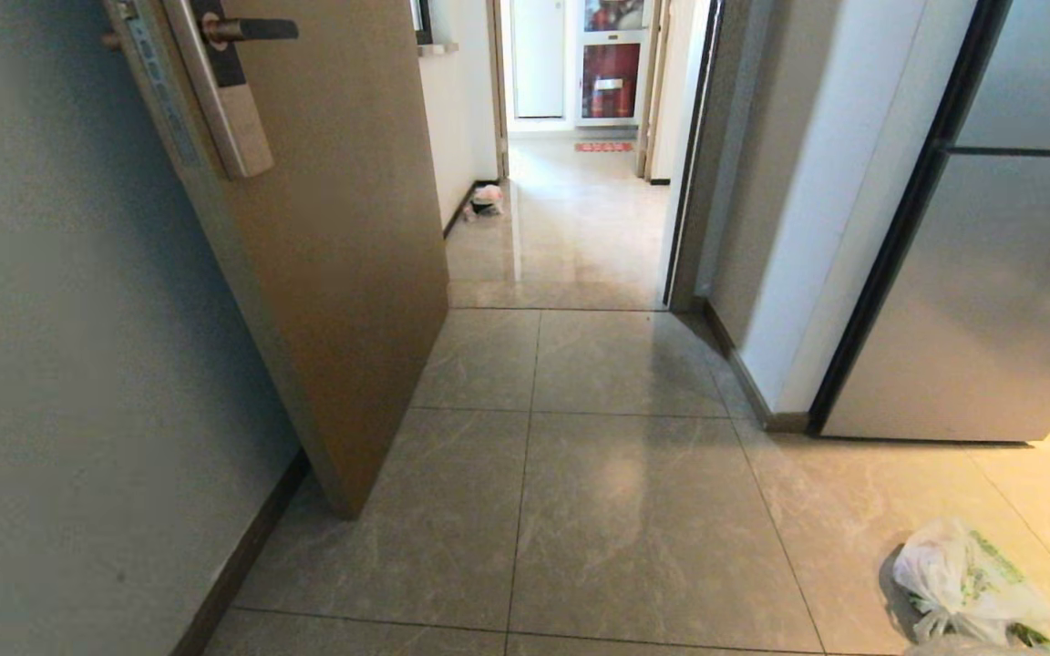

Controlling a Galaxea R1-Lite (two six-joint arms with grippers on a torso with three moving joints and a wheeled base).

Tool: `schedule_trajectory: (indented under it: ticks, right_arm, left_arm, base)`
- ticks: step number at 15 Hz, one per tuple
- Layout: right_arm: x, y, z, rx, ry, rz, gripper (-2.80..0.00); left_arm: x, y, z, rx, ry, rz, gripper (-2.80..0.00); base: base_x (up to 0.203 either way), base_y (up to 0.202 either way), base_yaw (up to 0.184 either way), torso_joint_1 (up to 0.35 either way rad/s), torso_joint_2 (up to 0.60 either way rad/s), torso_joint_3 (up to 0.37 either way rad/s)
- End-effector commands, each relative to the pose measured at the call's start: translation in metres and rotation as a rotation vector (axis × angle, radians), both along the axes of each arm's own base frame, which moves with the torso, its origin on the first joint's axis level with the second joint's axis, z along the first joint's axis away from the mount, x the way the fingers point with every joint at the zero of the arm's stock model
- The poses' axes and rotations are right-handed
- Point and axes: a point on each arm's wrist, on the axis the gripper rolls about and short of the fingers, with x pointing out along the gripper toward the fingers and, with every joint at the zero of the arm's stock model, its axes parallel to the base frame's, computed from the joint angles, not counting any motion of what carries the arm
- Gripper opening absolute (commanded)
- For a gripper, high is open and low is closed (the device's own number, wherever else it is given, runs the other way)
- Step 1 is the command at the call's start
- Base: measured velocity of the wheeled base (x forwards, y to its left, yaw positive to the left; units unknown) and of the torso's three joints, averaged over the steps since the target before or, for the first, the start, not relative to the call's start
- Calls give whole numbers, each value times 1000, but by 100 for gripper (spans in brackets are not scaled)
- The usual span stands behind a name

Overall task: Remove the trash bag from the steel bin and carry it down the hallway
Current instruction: Put the trash bag at the door

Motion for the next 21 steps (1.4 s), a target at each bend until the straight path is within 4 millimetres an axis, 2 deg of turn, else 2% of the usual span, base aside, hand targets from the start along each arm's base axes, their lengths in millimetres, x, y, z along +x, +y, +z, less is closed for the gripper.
schedule_trajectory:
  ticks: [1, 21]
  right_arm:
    - [0, 0, 0, 0, 2, 1, -280]
    - [0, 0, 0, 0, 2, 1, -280]
  left_arm:
    - [0, 0, 0, 1, 0, 1, -280]
    - [0, 0, 0, 0, 2, 1, -280]
  base:
    - [190, 0, 2, 7, 5, 5]
    - [192, 0, 1, 2, 2, 2]
